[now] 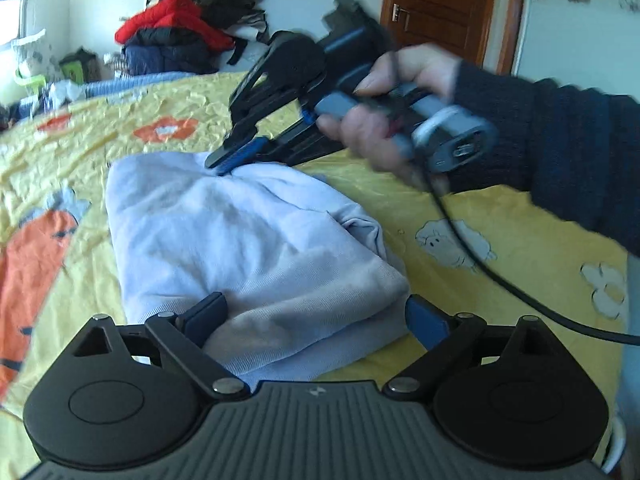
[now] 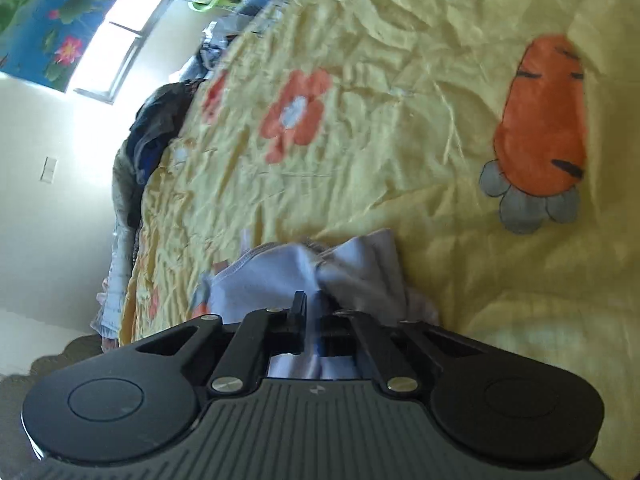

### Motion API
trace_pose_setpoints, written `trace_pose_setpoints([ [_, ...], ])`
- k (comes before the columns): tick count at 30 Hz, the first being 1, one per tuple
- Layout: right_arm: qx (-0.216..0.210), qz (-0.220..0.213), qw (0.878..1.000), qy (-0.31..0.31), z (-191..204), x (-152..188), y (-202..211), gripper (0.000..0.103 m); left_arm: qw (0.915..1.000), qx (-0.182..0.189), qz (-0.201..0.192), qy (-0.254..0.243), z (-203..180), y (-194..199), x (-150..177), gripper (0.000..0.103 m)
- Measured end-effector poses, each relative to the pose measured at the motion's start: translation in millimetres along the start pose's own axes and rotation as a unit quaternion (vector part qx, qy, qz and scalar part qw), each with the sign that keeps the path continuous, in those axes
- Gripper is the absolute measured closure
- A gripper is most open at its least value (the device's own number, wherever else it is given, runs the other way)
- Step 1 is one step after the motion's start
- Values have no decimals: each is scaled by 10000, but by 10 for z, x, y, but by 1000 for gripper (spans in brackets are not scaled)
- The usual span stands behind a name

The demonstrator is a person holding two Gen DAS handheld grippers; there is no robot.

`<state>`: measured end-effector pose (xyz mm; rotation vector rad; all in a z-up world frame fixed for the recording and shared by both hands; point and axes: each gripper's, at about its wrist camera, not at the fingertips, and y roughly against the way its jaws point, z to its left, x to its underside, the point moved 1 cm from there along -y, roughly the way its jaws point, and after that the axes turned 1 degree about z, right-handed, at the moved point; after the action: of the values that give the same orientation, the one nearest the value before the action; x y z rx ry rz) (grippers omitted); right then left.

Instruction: Fold small clothes

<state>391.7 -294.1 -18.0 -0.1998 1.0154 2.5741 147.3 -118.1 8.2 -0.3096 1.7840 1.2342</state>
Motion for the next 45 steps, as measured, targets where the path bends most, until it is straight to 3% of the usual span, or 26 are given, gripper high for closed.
trace_pose_setpoints([
  [1, -69, -99, 9998, 163, 75, 111, 155, 70, 10000, -75, -64, -8, -8, 67, -7, 7],
  [3, -409, -272, 9979, 413, 221, 373, 447, 49, 9992, -216, -323, -25, -10, 294, -16, 6],
  [5, -864, -179, 9949, 497, 278, 655, 658, 39, 9983, -245, -536, -47, -12, 474, -13, 6],
  [8, -1150, 162, 9919, 512, 311, 1045, 778, 38, 9989, -58, -460, -66, -4, 500, 11, 6],
  [11, -974, 507, 9931, 416, 197, 1314, 692, 36, 9996, -87, -117, -250, -29, 285, 61, 6],
  [13, -651, 513, 9963, 213, -10, 1410, 630, 53, 9996, -103, -3, -267, -39, 195, 134, 6],
  [14, -732, 399, 9965, 12, -134, 1438, 651, 69, 9994, -117, 3, -332, -55, 189, 171, 6],
  [15, -762, 365, 9962, -222, -259, 1449, 666, 93, 9994, -86, -6, -348, -61, 197, 193, 5],
  [16, -651, 338, 9966, -378, -365, 1461, 663, 102, 9995, -31, -26, -301, -51, 201, 208, 5],
  [19, -936, 235, 9930, -683, -523, 1507, 625, 101, 9989, -91, -88, -461, -86, 188, 253, 6],
  [21, -858, 237, 9934, -723, -461, 1484, 661, 91, 9986, -125, -106, -512, -126, 271, 223, 6],
  [23, -925, 23, 9937, -638, -320, 1498, 782, 72, 9984, -43, -231, -506, -156, 407, 192, 6],
  [24, -1025, -88, 9933, -523, -241, 1514, 850, 55, 9982, -6, -308, -524, -169, 470, 180, 5],
  [26, -1202, -174, 9923, -248, -66, 1541, 905, 36, 9974, 37, -388, -608, -194, 517, 140, 5],
  [31, -1238, 303, 9918, 6, 118, 1535, 639, 36, 9972, -68, -86, -744, -222, 348, 170, 5],
  [34, -1150, 432, 9923, -145, -32, 1555, 579, 51, 9982, 20, 90, -591, -174, 300, 253, 5],
  [36, -1145, 499, 9912, -438, -189, 1562, 603, 76, 9987, 84, 87, -500, -147, 282, 270, 5],
  [38, -930, 550, 9930, -469, -235, 1569, 572, 94, 9986, 79, 66, -516, -154, 245, 281, 5],
  [40, -878, 585, 9933, -469, -235, 1572, 544, 94, 9984, 40, 43, -559, -165, 223, 277, 4],
  [41, -835, 632, 9934, -464, -211, 1556, 556, 91, 9984, 39, 59, -554, -161, 226, 252, 4],
  [42, -803, 679, 9935, -427, -155, 1525, 587, 77, 9988, 49, 58, -490, -145, 264, 212, 4],
  [43, -880, 597, 9937, -359, -60, 1478, 659, 75, 9993, 72, -1, -366, -114, 335, 153, 4],
  [45, -1116, 81, 9937, -93, 114, 1320, 934, 48, 9993, 111, -346, -125, 1, 521, -17, 4],
])
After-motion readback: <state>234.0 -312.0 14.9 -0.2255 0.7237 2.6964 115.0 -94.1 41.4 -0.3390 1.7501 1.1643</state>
